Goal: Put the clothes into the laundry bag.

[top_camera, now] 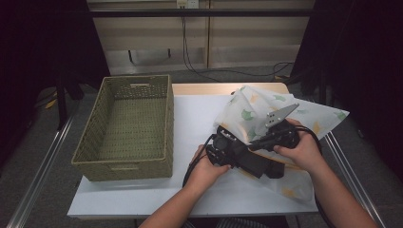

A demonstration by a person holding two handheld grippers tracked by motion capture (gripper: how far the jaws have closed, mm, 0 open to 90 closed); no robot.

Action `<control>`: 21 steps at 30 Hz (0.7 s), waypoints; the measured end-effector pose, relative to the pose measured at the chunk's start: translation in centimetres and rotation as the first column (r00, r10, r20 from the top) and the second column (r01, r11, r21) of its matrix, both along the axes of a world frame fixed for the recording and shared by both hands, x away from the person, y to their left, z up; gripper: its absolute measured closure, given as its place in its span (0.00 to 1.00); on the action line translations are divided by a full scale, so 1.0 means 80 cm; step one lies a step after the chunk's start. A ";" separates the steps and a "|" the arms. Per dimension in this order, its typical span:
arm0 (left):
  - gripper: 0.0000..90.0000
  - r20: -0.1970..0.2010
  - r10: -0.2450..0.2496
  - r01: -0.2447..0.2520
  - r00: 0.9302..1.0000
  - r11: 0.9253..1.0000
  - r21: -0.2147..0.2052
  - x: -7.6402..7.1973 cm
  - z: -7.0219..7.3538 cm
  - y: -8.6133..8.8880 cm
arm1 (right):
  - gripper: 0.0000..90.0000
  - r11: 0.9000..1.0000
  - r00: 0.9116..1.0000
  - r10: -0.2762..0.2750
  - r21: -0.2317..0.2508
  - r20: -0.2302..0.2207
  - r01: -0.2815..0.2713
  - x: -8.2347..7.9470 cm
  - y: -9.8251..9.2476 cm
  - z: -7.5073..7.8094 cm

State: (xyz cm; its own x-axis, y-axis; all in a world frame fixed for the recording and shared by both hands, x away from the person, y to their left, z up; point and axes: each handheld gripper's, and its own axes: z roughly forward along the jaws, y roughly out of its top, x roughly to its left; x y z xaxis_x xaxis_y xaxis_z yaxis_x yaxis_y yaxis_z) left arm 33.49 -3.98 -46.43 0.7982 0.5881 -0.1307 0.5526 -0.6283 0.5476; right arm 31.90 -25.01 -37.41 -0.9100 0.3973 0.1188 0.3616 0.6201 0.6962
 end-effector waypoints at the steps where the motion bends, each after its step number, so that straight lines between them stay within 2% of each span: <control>1: 0.74 0.006 -0.003 0.003 1.000 1.000 0.004 0.000 0.000 0.000 | 1.00 1.000 1.000 0.001 0.001 0.004 -0.001 0.000 0.001 -0.001; 4: 0.88 -0.018 -0.021 0.021 1.000 1.000 -0.017 0.001 0.000 0.003 | 1.00 1.000 1.000 0.003 -0.007 0.004 -0.003 0.000 0.002 -0.002; 5: 0.88 -0.014 -0.032 0.032 0.999 0.999 -0.009 -0.001 0.001 0.005 | 1.00 1.000 1.000 0.000 -0.007 0.003 0.000 0.000 0.002 -0.003; 8: 0.89 0.009 -0.047 0.047 0.999 0.999 -0.022 -0.012 0.005 0.010 | 1.00 1.000 1.000 -0.003 -0.011 0.001 0.003 -0.001 0.001 -0.003; 11: 0.89 0.014 -0.079 0.080 0.997 0.997 -0.016 -0.031 0.014 0.018 | 1.00 1.000 1.000 -0.001 -0.011 0.005 0.001 -0.001 -0.001 -0.004; 12: 0.89 0.028 -0.093 0.094 0.995 0.995 -0.024 -0.039 0.016 0.020 | 1.00 1.000 1.000 -0.003 -0.013 0.001 0.003 -0.001 -0.001 -0.004; 13: 0.89 0.029 -0.118 0.119 0.993 0.993 -0.008 -0.046 0.020 0.024 | 1.00 1.000 1.000 -0.008 -0.016 0.001 0.008 -0.003 -0.001 -0.005; 17: 0.90 0.035 -0.181 0.182 0.983 0.983 -0.029 -0.078 0.027 0.032 | 1.00 1.000 1.000 -0.008 -0.020 0.001 0.008 -0.005 -0.001 -0.004; 18: 0.90 0.036 -0.188 0.189 0.981 0.982 -0.021 -0.083 0.028 0.033 | 1.00 1.000 1.000 -0.010 -0.022 0.008 0.011 -0.005 0.000 -0.004; 19: 0.90 0.030 -0.201 0.202 0.979 0.979 -0.038 -0.089 0.029 0.035 | 1.00 1.000 1.000 -0.010 -0.018 0.003 0.010 -0.005 0.000 -0.004; 21: 0.90 0.024 -0.209 0.210 0.978 0.977 -0.036 -0.096 0.029 0.036 | 1.00 1.000 1.000 -0.013 -0.025 0.004 0.013 -0.006 0.001 -0.003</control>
